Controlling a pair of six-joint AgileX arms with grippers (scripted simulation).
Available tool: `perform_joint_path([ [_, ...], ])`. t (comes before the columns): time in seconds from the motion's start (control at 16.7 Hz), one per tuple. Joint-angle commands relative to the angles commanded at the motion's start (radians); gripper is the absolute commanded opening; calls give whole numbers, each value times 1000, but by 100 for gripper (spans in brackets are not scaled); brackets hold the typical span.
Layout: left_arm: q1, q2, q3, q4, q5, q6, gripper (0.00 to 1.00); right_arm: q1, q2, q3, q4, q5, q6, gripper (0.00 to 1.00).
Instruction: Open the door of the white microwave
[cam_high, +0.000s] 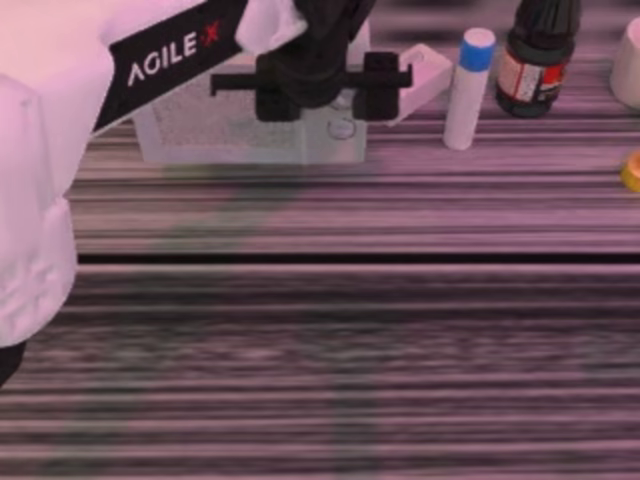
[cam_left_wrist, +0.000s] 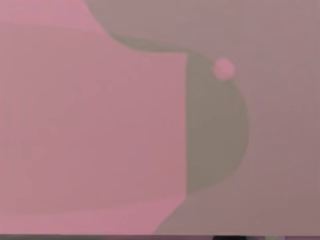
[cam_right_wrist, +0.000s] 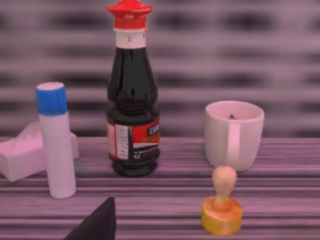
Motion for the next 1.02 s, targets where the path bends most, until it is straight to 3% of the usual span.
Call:
perform_joint_path([
  [0.06,-34,2,-21,4,21,-9,0,0,0,0,0,0,0,100],
  [0.54,-32,-93,-160,48,-11,-27,0,0,0,0,0,0,0,100],
  [1.02,-32,-106,-170,56,-15,-31,0,0,0,0,0,0,0,100],
])
